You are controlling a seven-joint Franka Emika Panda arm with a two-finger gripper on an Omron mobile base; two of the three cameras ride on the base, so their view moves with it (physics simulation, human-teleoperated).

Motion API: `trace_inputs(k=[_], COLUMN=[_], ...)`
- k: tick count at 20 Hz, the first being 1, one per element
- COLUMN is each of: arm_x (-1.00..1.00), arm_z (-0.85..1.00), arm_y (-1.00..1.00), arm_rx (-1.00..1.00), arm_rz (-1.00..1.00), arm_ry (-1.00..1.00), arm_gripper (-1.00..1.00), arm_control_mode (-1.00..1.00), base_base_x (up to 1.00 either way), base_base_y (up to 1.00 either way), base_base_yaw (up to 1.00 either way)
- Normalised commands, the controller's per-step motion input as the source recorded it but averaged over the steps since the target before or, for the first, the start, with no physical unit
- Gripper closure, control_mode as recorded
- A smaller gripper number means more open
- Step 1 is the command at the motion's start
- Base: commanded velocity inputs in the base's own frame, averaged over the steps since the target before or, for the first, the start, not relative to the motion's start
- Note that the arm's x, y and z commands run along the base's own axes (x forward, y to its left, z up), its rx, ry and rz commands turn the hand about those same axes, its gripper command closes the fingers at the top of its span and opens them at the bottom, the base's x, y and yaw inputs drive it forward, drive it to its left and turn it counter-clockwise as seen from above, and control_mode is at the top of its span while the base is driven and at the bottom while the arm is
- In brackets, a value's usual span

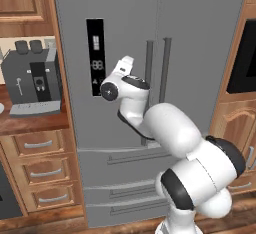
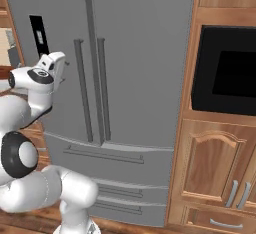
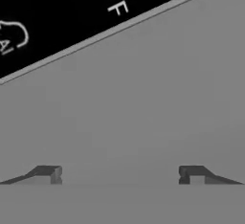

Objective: Place the steak on the counter behind the older steak on the same shelf of the fridge to maintain FIFO order. Close the fridge door when finished.

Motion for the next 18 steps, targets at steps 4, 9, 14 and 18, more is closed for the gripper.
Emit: trace_inputs(k=[4, 9, 14, 18], arm_x=[0.46, 0.56, 0.73, 0.45], arm_z=[0.14, 0.09, 0.00, 0.01], arm_y=[0.00, 0.00, 0.00, 0.00], arm_rx=[0.01, 0.01, 0.03, 0.03], arm_rz=[-0.07, -0.07, -0.07, -0.08], arm_ry=[-0.01, -0.01, 0.00, 0.00], arm_gripper=[-1.00, -1.00, -1.00, -1.00], arm_control_mode=[-1.00, -1.00, -1.00, -1.00], base_base_x=[0.00, 0.00, 0.00, 0.00], base_base_y=[0.00, 0.00, 0.00, 0.00], base_base_yaw=[0.00, 0.00, 0.00, 0.00])
